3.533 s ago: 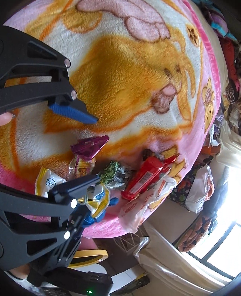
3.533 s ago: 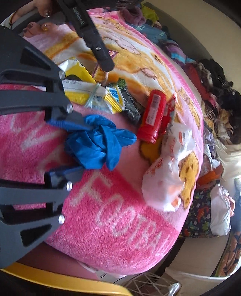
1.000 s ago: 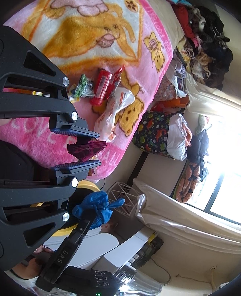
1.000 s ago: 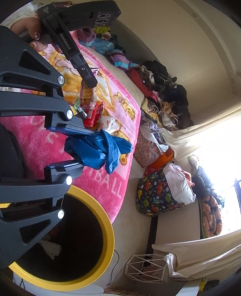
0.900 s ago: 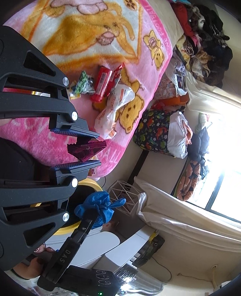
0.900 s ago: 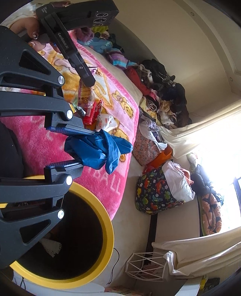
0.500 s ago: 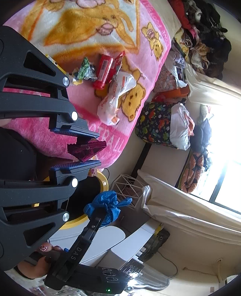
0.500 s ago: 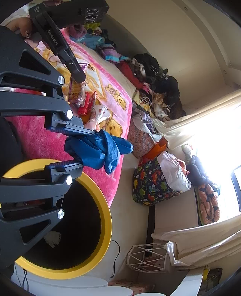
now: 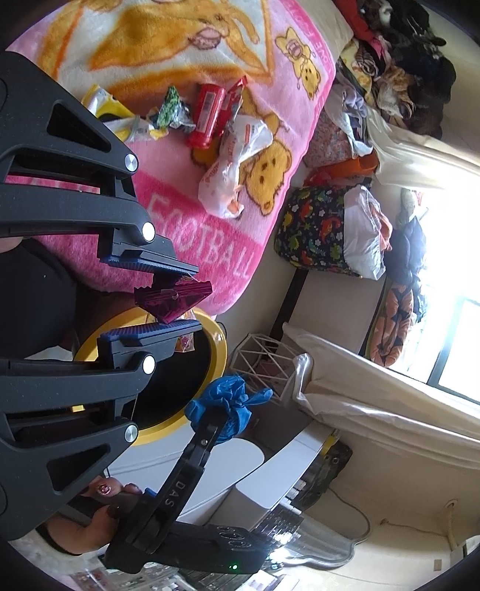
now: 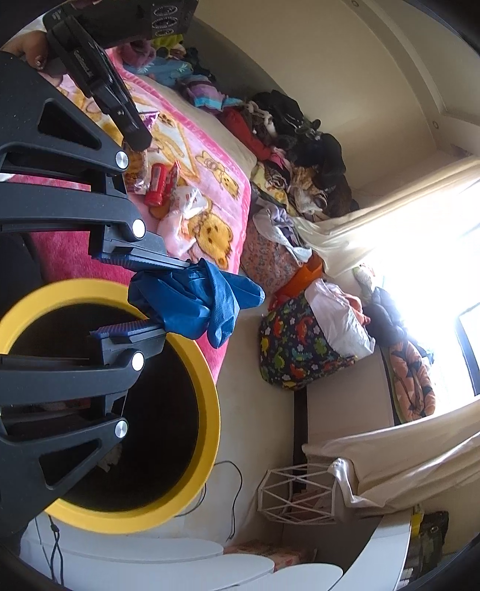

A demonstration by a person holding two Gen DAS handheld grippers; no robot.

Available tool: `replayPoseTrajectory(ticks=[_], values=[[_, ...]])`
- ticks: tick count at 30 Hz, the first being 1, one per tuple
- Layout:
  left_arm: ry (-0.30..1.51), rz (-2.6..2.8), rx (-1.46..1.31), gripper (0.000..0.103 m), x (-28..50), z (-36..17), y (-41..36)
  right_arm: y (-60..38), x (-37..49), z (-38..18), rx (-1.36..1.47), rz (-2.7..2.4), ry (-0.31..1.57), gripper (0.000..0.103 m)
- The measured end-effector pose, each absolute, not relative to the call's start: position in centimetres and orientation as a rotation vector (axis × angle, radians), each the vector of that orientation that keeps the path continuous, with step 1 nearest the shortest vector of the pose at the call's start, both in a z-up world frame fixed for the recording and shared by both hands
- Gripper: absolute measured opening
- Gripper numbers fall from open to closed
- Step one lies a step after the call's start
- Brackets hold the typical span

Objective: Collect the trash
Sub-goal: 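Carry the blue glove and pink wrapper over the yellow bin with both tools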

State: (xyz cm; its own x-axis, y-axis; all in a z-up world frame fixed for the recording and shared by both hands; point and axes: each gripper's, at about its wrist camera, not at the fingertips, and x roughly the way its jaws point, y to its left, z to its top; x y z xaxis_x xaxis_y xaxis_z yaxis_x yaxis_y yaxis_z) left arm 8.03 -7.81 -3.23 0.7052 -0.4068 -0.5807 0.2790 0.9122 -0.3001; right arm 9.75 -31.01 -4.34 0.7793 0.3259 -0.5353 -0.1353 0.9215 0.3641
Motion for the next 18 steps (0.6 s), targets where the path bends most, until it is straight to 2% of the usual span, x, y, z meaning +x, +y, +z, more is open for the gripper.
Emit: replayPoseTrajectory(ticks=[18], values=[[0.729, -0.459, -0.140, 0.018, 8.0, -4.5, -11.7, -35.1, 9.5, -6.2, 0.340, 0.132, 0.649, 0.024]])
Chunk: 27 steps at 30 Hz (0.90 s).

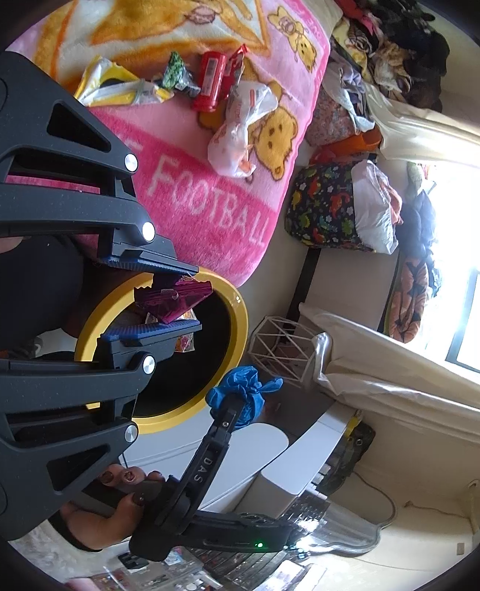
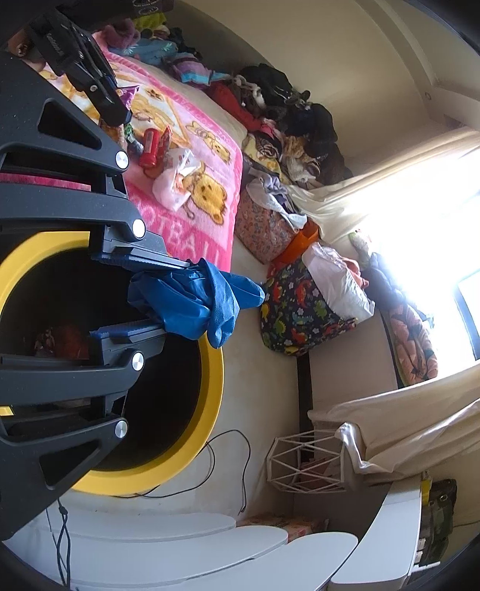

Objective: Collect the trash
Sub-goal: 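Carry the blue glove and pink wrapper over the yellow bin with both tools, then open both tools to drop the glove and pink wrapper into the bin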

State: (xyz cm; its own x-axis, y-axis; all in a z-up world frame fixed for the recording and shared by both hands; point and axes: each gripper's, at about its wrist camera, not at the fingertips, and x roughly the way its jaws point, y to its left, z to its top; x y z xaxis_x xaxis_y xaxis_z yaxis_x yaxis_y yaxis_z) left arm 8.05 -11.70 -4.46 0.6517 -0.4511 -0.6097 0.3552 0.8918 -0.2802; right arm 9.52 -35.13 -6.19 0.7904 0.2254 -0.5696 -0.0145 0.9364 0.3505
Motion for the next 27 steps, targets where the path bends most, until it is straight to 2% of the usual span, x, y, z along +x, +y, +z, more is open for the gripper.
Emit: replayPoseTrajectory(ticks=[20, 23, 24, 25, 26, 27], values=[[0.819, -0.550, -0.061, 0.018, 8.5, -8.2, -17.0, -38.8, 10.3, -10.0, 0.408, 0.060, 0.760, 0.025], [0.837, -0.564, -0.052, 0.019, 9.0, -8.9, -17.9, -39.5, 10.3, -10.4, 0.429, 0.048, 0.770, 0.034], [0.841, -0.568, -0.051, 0.022, 9.2, -9.1, -18.2, -39.6, 10.3, -10.4, 0.435, 0.046, 0.770, 0.040], [0.847, -0.571, -0.049, 0.033, 9.4, -9.2, -18.4, -39.7, 10.3, -10.4, 0.439, 0.040, 0.770, 0.043], [0.852, -0.571, -0.051, 0.040, 9.6, -9.3, -18.5, -39.9, 10.3, -10.4, 0.441, 0.032, 0.767, 0.048], [0.849, -0.565, -0.056, 0.053, 9.7, -9.4, -18.5, -39.9, 10.2, -10.4, 0.443, 0.029, 0.764, 0.052]])
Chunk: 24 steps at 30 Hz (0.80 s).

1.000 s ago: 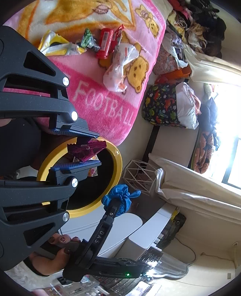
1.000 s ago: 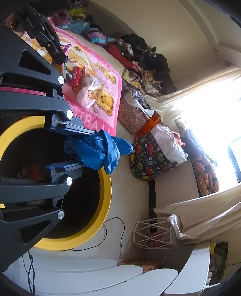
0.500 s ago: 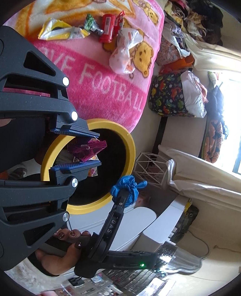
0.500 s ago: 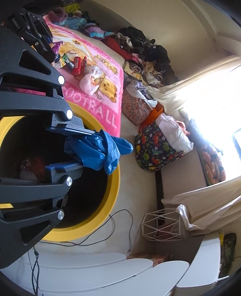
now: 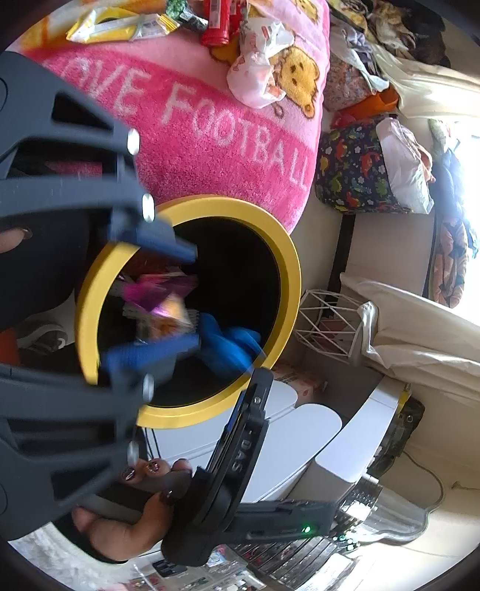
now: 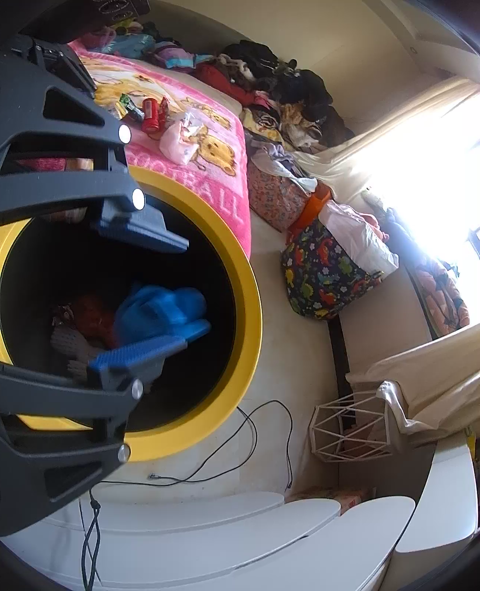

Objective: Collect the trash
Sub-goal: 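Open both tools to drop the glove and pink wrapper into the bin, then move both open tools back over the trash on the blanket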

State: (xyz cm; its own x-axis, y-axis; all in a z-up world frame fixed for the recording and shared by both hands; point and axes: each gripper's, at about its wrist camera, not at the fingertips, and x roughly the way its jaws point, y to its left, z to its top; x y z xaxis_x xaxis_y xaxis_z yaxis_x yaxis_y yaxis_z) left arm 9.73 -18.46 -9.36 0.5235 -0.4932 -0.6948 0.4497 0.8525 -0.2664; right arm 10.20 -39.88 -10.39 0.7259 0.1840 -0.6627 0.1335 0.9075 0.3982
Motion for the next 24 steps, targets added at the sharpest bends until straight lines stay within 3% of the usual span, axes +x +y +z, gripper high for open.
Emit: replayPoseTrajectory(ticks=[4, 9, 15, 24], values=[[0.820, -0.527, -0.068, 0.077, 9.9, -8.8, -17.5, -39.7, 10.2, -10.0, 0.432, 0.018, 0.751, 0.053], [0.788, -0.446, -0.092, 0.088, 10.3, -7.9, -14.8, -38.4, 9.9, -8.9, 0.412, 0.033, 0.699, 0.060], [0.746, -0.340, -0.119, 0.089, 10.8, -6.8, -10.9, -36.3, 9.6, -7.5, 0.385, 0.088, 0.654, 0.069], [0.680, -0.240, -0.166, 0.089, 11.2, -5.1, -5.8, -31.5, 10.8, -6.0, 0.313, 0.197, 0.644, 0.073]])
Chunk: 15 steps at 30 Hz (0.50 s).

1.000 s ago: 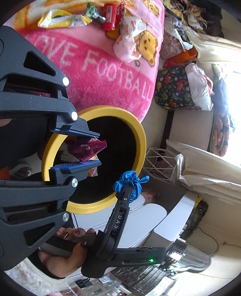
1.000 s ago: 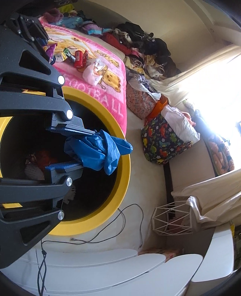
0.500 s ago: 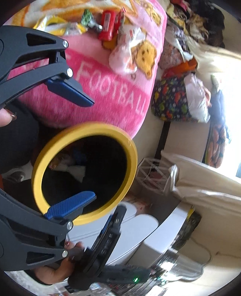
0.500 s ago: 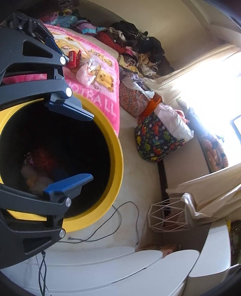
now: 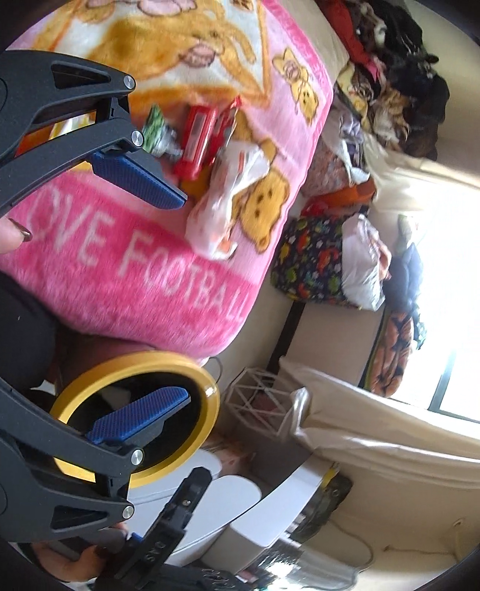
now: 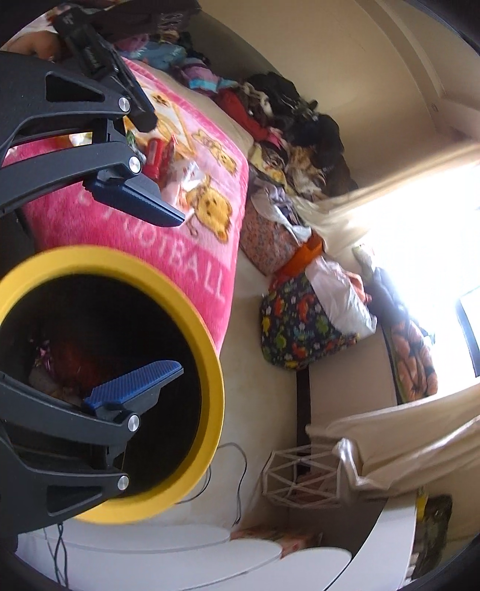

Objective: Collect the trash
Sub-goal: 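Move both open tools back over the trash on the blanket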

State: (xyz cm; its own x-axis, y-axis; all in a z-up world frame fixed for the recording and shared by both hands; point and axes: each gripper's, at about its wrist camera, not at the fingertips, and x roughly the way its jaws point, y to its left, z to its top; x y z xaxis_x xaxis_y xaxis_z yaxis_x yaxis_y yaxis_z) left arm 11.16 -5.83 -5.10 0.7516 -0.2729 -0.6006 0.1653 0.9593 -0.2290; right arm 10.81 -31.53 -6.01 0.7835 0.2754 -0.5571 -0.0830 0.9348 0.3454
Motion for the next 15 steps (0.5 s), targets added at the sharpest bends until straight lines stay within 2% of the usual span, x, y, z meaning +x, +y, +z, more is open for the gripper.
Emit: replayPoseTrajectory(ticks=[15], values=[[0.639, -0.123, -0.250, 0.089, 11.7, -4.5, 0.9, -23.3, 14.4, -4.9, 0.202, 0.356, 0.674, 0.082]])
